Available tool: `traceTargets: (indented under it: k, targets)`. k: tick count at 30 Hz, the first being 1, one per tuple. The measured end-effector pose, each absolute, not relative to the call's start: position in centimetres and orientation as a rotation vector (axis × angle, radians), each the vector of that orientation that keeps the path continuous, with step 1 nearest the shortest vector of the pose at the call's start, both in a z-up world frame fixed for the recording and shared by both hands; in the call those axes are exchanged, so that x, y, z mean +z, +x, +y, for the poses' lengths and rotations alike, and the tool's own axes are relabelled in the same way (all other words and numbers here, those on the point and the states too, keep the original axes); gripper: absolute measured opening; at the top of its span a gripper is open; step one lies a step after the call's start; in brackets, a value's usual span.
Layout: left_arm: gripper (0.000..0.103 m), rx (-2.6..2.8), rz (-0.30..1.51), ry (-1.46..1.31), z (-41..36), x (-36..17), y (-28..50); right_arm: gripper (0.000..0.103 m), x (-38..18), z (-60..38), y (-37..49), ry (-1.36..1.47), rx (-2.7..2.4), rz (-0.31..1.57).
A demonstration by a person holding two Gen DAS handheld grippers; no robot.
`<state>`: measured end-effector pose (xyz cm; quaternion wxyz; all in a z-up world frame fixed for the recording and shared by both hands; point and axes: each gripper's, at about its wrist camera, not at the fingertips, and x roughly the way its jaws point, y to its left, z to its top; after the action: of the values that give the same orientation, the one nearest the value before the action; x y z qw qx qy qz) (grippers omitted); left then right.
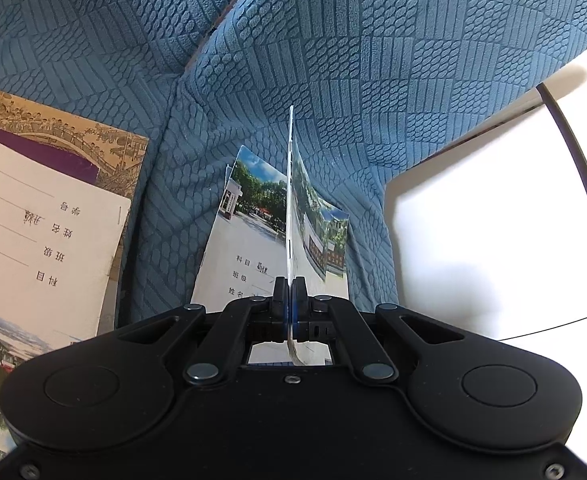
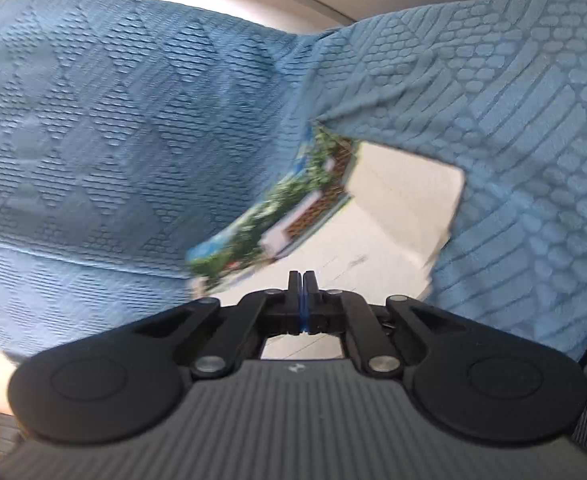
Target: Organize objects
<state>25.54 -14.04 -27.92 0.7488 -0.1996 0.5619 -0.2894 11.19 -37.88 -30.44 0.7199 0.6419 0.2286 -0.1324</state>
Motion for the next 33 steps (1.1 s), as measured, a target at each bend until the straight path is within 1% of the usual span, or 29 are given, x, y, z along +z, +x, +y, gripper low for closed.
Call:
traceTargets:
  k: [1,4,5,6,7,9,12,15,18,20,22,25,27,28,29,30,31,33]
  targets:
    - [0.001,-0.634,1.229,-0.438,-14.0,-27.9,25.5,0.006,-30.1,-37.5,11.0,1.434,-0.286,0.503]
    - [0.001,-0.636,1.233,-0.443,-13.7,-28.0,25.4,0.008,-29.5,-36.0,10.6,1.517,-0.262,0.513]
    - [0.001,-0.637,1.234,-0.445,-13.6,-27.9,25.3,0.011,-29.3,-35.5,10.5,1.542,-0.25,0.514]
    - [0.001,-0.635,1.235,-0.448,-13.5,-27.9,25.3,0.024,-29.2,-35.1,10.2,1.571,-0.249,0.513]
    - [0.001,-0.632,1.236,-0.452,-13.3,-27.8,25.3,0.054,-29.0,-34.7,9.7,1.606,-0.254,0.496]
    - [0.001,-0.632,1.238,-0.451,-13.0,-27.7,25.2,0.086,-28.9,-33.8,9.0,1.653,-0.258,0.446]
    - [0.001,-0.628,1.236,-0.448,-12.7,-27.5,25.0,0.084,-29.5,-33.0,10.3,1.674,-0.215,0.462]
    - [0.001,-0.62,1.229,-0.455,-12.3,-27.2,25.0,0.084,-31.6,-32.9,11.7,1.733,-0.254,0.492]
    - [0.001,-0.611,1.228,-0.485,-11.6,-27.0,25.2,0.074,-33.2,-33.4,12.5,1.783,-0.226,0.455]
    - [0.001,-0.612,1.232,-0.511,-11.2,-27.0,25.4,0.068,-34.1,-33.8,13.0,1.777,-0.248,0.477]
    - [0.001,-0.606,1.228,-0.52,-10.8,-27.0,25.5,0.052,-34.9,-34.3,13.5,1.783,-0.258,0.488]
    - [0.001,-0.603,1.227,-0.527,-10.2,-26.9,25.6,0.041,-35.4,-34.7,13.5,1.745,-0.302,0.481]
    - [0.001,-0.601,1.231,-0.541,-9.8,-27.0,25.6,0.038,-35.1,-34.8,13.3,1.654,-0.348,0.463]
    - [0.001,-0.607,1.237,-0.559,-9.5,-27.1,25.6,0.031,-34.8,-34.8,13.1,1.625,-0.371,0.473]
    - [0.001,-0.614,1.237,-0.565,-9.2,-27.1,25.5,0.028,-34.8,-34.9,13.0,1.618,-0.37,0.462]
    - [0.001,-0.612,1.234,-0.557,-9.0,-27.1,25.4,0.022,-34.4,-34.9,13.0,1.593,-0.37,0.453]
    - [0.001,-0.608,1.233,-0.552,-8.8,-27.0,25.2,0.013,-34.0,-34.8,13.2,1.554,-0.366,0.453]
    - [0.001,-0.609,1.238,-0.555,-8.3,-26.8,24.9,0.007,-32.7,-34.7,13.5,1.482,-0.347,0.443]
